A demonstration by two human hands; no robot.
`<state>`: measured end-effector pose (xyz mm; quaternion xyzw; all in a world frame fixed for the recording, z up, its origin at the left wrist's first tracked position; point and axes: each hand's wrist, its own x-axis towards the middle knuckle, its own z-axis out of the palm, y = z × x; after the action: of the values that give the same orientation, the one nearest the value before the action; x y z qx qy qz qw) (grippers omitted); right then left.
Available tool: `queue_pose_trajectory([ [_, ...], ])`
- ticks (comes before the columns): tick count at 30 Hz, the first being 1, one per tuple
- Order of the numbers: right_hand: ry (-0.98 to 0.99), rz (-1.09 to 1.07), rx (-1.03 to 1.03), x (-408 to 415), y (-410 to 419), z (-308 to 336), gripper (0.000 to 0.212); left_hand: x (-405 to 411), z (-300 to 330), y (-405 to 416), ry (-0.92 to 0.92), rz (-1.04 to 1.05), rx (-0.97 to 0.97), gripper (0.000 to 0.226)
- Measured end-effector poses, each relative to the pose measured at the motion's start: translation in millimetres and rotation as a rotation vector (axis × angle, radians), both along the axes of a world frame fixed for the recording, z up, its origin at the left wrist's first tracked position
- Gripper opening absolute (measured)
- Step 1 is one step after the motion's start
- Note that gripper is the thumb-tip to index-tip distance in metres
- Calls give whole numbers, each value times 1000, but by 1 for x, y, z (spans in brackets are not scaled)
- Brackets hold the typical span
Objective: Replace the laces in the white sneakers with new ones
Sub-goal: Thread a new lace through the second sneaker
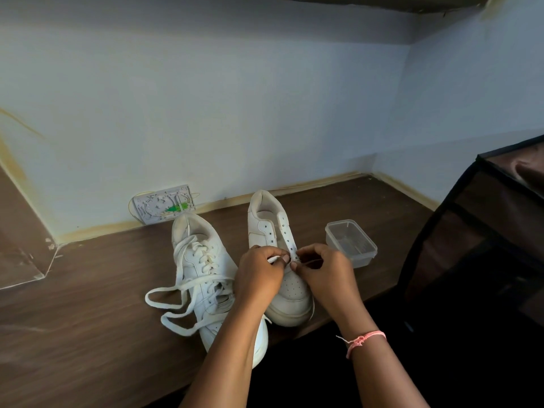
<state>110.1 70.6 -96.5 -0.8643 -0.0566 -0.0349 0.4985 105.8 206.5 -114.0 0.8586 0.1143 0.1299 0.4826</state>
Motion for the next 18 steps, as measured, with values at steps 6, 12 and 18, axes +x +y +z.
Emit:
queue_pose_trajectory([
  [6, 13, -27, 66, -1, 2, -4, 24, 0, 1, 1, -1, -25, -27, 6],
  [12, 19, -34, 39, -3, 2, -2, 21, -1, 3, 1, -22, -5, 73, 7],
  [18, -66, -81, -17, -5, 6, -2, 5, -1, 0, 0, 50, -34, 129, 12],
])
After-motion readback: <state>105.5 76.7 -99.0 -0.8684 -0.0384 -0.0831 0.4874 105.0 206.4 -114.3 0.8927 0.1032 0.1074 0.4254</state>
